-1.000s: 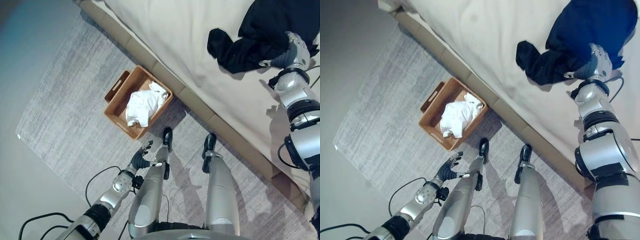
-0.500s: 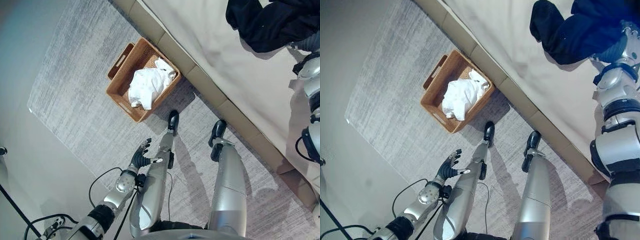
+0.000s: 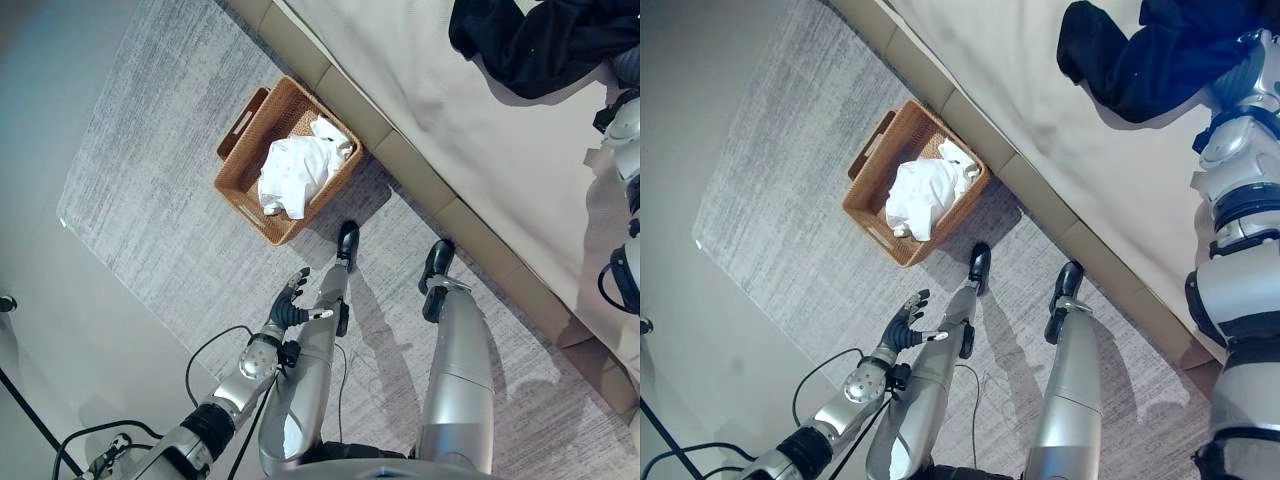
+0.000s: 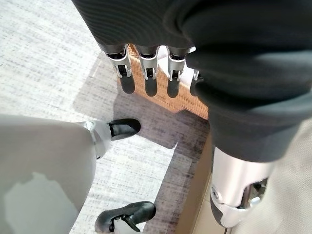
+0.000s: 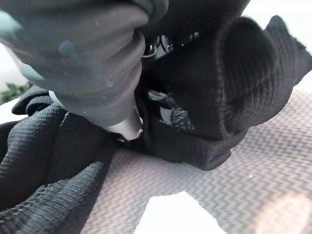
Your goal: Pick up clothes into the bucket
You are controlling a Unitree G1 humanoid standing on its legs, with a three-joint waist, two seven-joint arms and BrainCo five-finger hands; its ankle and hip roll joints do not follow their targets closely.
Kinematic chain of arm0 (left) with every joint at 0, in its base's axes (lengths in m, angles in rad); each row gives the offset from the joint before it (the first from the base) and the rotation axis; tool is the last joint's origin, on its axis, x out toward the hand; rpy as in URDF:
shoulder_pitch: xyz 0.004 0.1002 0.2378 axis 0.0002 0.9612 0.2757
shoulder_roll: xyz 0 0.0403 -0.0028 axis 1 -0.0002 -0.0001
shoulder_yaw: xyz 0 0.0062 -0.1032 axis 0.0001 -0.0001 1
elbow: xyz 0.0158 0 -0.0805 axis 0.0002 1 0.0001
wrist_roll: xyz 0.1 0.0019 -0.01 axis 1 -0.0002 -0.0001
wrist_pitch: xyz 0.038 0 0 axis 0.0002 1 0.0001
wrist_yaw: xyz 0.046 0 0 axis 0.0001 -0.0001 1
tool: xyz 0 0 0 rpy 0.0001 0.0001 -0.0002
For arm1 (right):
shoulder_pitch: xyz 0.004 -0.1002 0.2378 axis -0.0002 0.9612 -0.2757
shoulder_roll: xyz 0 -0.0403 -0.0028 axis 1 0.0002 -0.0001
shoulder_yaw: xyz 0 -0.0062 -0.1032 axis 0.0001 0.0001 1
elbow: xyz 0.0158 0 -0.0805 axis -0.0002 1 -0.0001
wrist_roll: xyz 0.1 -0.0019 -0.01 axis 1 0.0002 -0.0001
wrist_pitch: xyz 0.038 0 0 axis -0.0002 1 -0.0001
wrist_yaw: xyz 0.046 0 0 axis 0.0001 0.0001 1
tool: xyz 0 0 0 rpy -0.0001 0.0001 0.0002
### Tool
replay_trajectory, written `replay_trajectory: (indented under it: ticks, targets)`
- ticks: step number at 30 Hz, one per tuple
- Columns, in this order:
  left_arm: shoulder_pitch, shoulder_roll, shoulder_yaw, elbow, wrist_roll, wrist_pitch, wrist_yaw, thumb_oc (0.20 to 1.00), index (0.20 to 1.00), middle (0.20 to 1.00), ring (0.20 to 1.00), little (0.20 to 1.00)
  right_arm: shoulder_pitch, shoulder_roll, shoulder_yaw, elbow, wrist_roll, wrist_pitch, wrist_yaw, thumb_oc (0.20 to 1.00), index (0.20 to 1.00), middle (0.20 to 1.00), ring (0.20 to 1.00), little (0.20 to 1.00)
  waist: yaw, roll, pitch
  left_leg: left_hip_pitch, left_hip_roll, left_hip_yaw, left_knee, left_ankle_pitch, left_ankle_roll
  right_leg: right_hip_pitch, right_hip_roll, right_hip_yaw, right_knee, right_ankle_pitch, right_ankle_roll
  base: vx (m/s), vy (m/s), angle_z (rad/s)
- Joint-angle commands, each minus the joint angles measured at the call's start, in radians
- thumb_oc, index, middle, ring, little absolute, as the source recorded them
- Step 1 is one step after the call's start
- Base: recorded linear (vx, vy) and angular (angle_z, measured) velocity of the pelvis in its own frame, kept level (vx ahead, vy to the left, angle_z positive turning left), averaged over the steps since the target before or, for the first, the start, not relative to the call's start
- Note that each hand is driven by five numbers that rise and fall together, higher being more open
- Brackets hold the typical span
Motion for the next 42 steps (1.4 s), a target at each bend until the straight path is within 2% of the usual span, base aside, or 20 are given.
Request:
replay_trajectory:
  ticks: [1, 3, 5, 6, 7, 9, 11, 13, 14, 15, 18, 21, 22, 23, 24, 25, 28, 31, 34, 42]
  targets:
    - [0.020, 0.032, 0.040, 0.012, 0.029, -0.018, 0.020, 1.000, 1.000, 1.000, 1.000, 1.000, -0.041, -0.039, 0.056, -0.088, 0.059, -0.041, -0.031, 0.200, 0.200, 0.200, 0.200, 0.200, -0.034, -0.034, 0.000, -0.022, -0.007, 0.051, 0.167, -0.144, 0.030, 0.087, 0.017, 0.061, -0.164, 0.134, 0.082, -0.01, 0.055, -0.18]
    - [0.023, 0.035, 0.050, 0.019, 0.028, -0.018, 0.020, 1.000, 1.000, 1.000, 1.000, 1.000, -0.034, -0.031, 0.051, -0.105, 0.067, -0.046, -0.028, 0.200, 0.200, 0.200, 0.200, 0.200, -0.035, -0.047, 0.000, -0.015, -0.002, 0.059, 0.183, -0.157, 0.031, 0.099, 0.022, 0.067, -0.173, 0.139, 0.084, -0.04, 0.075, -0.25]
    - [0.030, 0.049, 0.071, 0.023, 0.033, -0.020, 0.020, 1.000, 1.000, 1.000, 1.000, 1.000, -0.016, -0.010, 0.044, -0.147, 0.084, -0.058, -0.021, 0.200, 0.200, 0.200, 0.200, 0.200, -0.043, -0.076, 0.000, 0.015, 0.008, 0.079, 0.212, -0.184, 0.037, 0.146, 0.039, 0.082, -0.203, 0.156, 0.092, 0.00, 0.109, -0.37]
    - [0.040, 0.064, 0.093, 0.017, 0.036, -0.024, 0.018, 1.000, 1.000, 1.000, 1.000, 1.000, -0.004, 0.005, 0.037, -0.184, 0.099, -0.071, -0.012, 0.200, 0.200, 0.200, 0.200, 0.200, -0.047, -0.104, 0.000, 0.063, 0.019, 0.099, 0.221, -0.203, 0.042, 0.201, 0.049, 0.094, -0.235, 0.168, 0.098, 0.00, 0.087, -0.46]
    - [0.040, 0.064, 0.092, 0.017, 0.036, -0.024, 0.018, 1.000, 1.000, 1.000, 1.000, 1.000, -0.004, 0.005, 0.036, -0.184, 0.099, -0.071, -0.012, 0.200, 0.200, 0.200, 0.200, 0.200, -0.047, -0.104, 0.000, 0.063, 0.020, 0.099, 0.221, -0.203, 0.042, 0.201, 0.050, 0.094, -0.236, 0.168, 0.098, 0.00, 0.085, -0.58]
    - [0.034, 0.098, 0.119, 0.001, 0.053, -0.031, 0.012, 1.000, 1.000, 1.000, 1.000, 1.000, 0.007, 0.021, 0.034, -0.245, 0.108, -0.084, 0.003, 0.200, 0.200, 0.200, 0.200, 0.200, -0.058, -0.139, 0.000, 0.178, 0.031, 0.130, 0.211, -0.226, 0.047, 0.320, 0.063, 0.112, -0.299, 0.185, 0.113, 0.03, 0.120, -0.56]
    - [0.028, 0.128, 0.136, -0.032, 0.064, -0.036, -0.003, 1.000, 1.000, 1.000, 1.000, 1.000, 0.003, 0.024, 0.043, -0.279, 0.104, -0.089, 0.019, 0.200, 0.200, 0.200, 0.200, 0.200, -0.064, -0.151, 0.000, 0.264, 0.033, 0.150, 0.195, -0.239, 0.051, 0.406, 0.068, 0.126, -0.342, 0.196, 0.120, 0.06, 0.124, -0.53]
    - [0.008, 0.157, 0.142, -0.071, 0.072, -0.036, -0.018, 1.000, 1.000, 1.000, 1.000, 1.000, 0.003, 0.031, 0.031, -0.296, 0.119, -0.094, 0.030, 0.200, 0.200, 0.200, 0.200, 0.200, -0.070, -0.158, 0.000, 0.365, 0.029, 0.162, 0.157, -0.240, 0.054, 0.506, 0.064, 0.132, -0.392, 0.214, 0.127, 0.07, 0.080, -0.50]
    - [0.008, 0.157, 0.142, -0.071, 0.072, -0.036, -0.018, 1.000, 1.000, 1.000, 1.000, 1.000, 0.003, 0.031, 0.031, -0.296, 0.119, -0.094, 0.030, 0.200, 0.200, 0.200, 0.200, 0.200, -0.070, -0.158, 0.000, 0.365, 0.029, 0.163, 0.156, -0.240, 0.054, 0.506, 0.064, 0.132, -0.393, 0.214, 0.127, 0.14, 0.074, -0.34]
    - [-0.021, 0.188, 0.156, -0.076, 0.107, -0.021, -0.027, 1.000, 1.000, 1.000, 1.000, 1.000, 0.010, 0.039, 0.018, -0.330, 0.125, -0.097, 0.043, 0.200, 0.200, 0.200, 0.200, 0.200, -0.083, -0.165, -0.031, 0.442, 0.026, 0.173, 0.110, -0.240, 0.053, 0.586, 0.064, 0.134, -0.446, 0.225, 0.136, 0.17, 0.059, -0.23]
    - [-0.111, 0.233, 0.156, -0.075, 0.184, -0.004, -0.024, 1.000, 1.000, 1.000, 1.000, 1.000, 0.051, 0.064, 0.005, -0.379, 0.128, -0.096, 0.076, 0.200, 0.200, 0.200, 0.200, 0.200, -0.106, -0.174, -0.120, 0.535, 0.024, 0.185, 0.052, -0.249, 0.047, 0.679, 0.068, 0.137, -0.516, 0.230, 0.145, 0.23, 0.032, -0.22]
    - [-0.148, 0.246, 0.170, -0.102, 0.195, -0.001, -0.021, 1.000, 1.000, 1.000, 1.000, 1.000, 0.077, 0.076, -0.025, -0.405, 0.144, -0.094, 0.088, 0.200, 0.200, 0.200, 0.200, 0.200, -0.110, -0.178, -0.164, 0.574, 0.025, 0.187, 0.039, -0.251, 0.045, 0.721, 0.066, 0.135, -0.544, 0.236, 0.147, 0.14, -0.017, -0.03]
    - [-0.190, 0.252, 0.185, -0.098, 0.201, 0.011, -0.013, 1.000, 1.000, 1.000, 1.000, 1.000, 0.100, 0.088, -0.034, -0.433, 0.159, -0.094, 0.108, 0.200, 0.200, 0.200, 0.200, 0.200, -0.115, -0.184, -0.209, 0.608, 0.028, 0.191, 0.028, -0.258, 0.048, 0.753, 0.071, 0.138, -0.557, 0.231, 0.146, 0.09, -0.013, -0.03]
    - [-0.190, 0.253, 0.185, -0.099, 0.201, 0.011, -0.013, 1.000, 1.000, 1.000, 1.000, 1.000, 0.102, 0.088, -0.036, -0.434, 0.159, -0.093, 0.108, 0.200, 0.200, 0.200, 0.200, 0.200, -0.115, -0.184, -0.209, 0.610, 0.028, 0.191, 0.027, -0.258, 0.048, 0.754, 0.071, 0.138, -0.558, 0.231, 0.146, 0.17, -0.031, -0.04]
    - [-0.232, 0.266, 0.193, -0.116, 0.220, 0.025, -0.010, 1.000, 1.000, 1.000, 1.000, 1.000, 0.131, 0.085, -0.051, -0.463, 0.172, -0.088, 0.130, 0.200, 0.200, 0.200, 0.200, 0.200, -0.119, -0.187, -0.245, 0.644, 0.034, 0.194, 0.011, -0.262, 0.047, 0.780, 0.076, 0.136, -0.562, 0.223, 0.145, 0.08, -0.019, -0.05]
    - [-0.232, 0.266, 0.193, -0.116, 0.220, 0.026, -0.010, 1.000, 1.000, 1.000, 1.000, 1.000, 0.132, 0.085, -0.051, -0.464, 0.172, -0.088, 0.130, 0.200, 0.200, 0.200, 0.200, 0.200, -0.119, -0.187, -0.245, 0.645, 0.034, 0.194, 0.011, -0.262, 0.047, 0.781, 0.076, 0.136, -0.562, 0.223, 0.145, 0.17, -0.048, -0.09]
    - [-0.334, 0.291, 0.206, -0.153, 0.257, 0.046, 0.005, 1.000, 1.000, 1.000, 1.000, 1.000, 0.205, 0.054, -0.063, -0.585, 0.204, -0.085, 0.193, 0.200, 0.200, 0.200, 0.200, 0.200, -0.138, -0.192, -0.308, 0.711, 0.048, 0.193, -0.016, -0.269, 0.043, 0.831, 0.090, 0.130, -0.544, 0.187, 0.140, 0.12, -0.036, -0.07]
    - [-0.354, 0.283, 0.210, -0.153, 0.256, 0.054, 0.005, 1.000, 1.000, 1.000, 1.000, 1.000, 0.254, 0.020, -0.078, -0.663, 0.227, -0.078, 0.223, 0.200, 0.200, 0.200, 0.200, 0.200, -0.148, -0.197, -0.332, 0.739, 0.054, 0.191, -0.027, -0.273, 0.042, 0.856, 0.095, 0.122, -0.536, 0.169, 0.137, 0.10, -0.040, 0.00]
    - [-0.375, 0.268, 0.210, -0.180, 0.242, 0.067, -0.020, 1.000, 1.000, 1.000, 1.000, 1.000, 0.361, -0.024, -0.099, -0.784, 0.277, -0.084, 0.300, 0.200, 0.200, 0.200, 0.200, 0.200, -0.155, -0.204, -0.379, 0.790, 0.058, 0.188, -0.046, -0.281, 0.042, 0.909, 0.096, 0.106, -0.545, 0.156, 0.137, 0.15, -0.051, 0.07]
    - [-0.491, 0.259, 0.099, -0.179, 0.269, 0.090, -0.092, 1.000, 1.000, 1.000, 1.000, 1.000, 0.477, -0.100, -0.110, -0.973, 0.323, -0.081, 0.412, 0.200, 0.200, 0.200, 0.200, 0.200, -0.158, -0.209, -0.443, 0.837, 0.068, 0.176, -0.076, -0.284, 0.038, 0.975, 0.096, 0.070, -0.568, 0.140, 0.141, 0.08, -0.022, 0.06]
